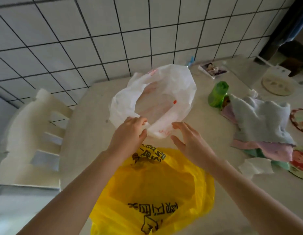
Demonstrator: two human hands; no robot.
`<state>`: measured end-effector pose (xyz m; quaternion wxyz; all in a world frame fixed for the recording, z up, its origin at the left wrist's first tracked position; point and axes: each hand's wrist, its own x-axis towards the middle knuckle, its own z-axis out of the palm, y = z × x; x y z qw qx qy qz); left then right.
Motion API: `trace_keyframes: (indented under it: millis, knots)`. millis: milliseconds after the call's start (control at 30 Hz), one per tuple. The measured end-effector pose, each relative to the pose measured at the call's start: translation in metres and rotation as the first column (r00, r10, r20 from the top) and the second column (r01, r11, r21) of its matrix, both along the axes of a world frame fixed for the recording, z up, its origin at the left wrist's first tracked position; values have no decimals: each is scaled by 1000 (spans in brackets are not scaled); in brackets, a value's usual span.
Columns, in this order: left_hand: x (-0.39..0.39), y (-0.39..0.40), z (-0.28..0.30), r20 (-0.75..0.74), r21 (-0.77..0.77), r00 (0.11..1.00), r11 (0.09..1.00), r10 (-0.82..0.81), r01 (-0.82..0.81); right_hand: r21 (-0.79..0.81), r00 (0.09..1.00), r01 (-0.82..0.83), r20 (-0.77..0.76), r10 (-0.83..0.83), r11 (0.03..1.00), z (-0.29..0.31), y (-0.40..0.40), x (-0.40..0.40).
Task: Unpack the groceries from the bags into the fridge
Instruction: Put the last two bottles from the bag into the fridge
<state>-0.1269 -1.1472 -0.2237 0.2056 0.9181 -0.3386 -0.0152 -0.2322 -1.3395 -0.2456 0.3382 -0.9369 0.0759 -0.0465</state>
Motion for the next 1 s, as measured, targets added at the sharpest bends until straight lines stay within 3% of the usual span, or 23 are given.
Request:
trace_keyframes:
  millis: [233, 533, 700, 1000]
  knots:
    - [72, -62, -15, 124, 175, 986, 980, -113, 91, -75, 989, -150, -31, 148, 986, -2, -52, 95]
    - [155, -71, -47, 163, 510, 956, 850, -243, 129, -260, 928, -370, -150, 342, 892, -33, -69, 197]
    - [182, -51, -49, 73, 718, 989, 695, -128, 37, -400, 863, -506, -255, 437, 764, -58, -81, 236]
    - [207, -20, -70, 115, 822, 983, 542, 142, -175, -568, 762, -647, -513, 396, 509, -76, -118, 257]
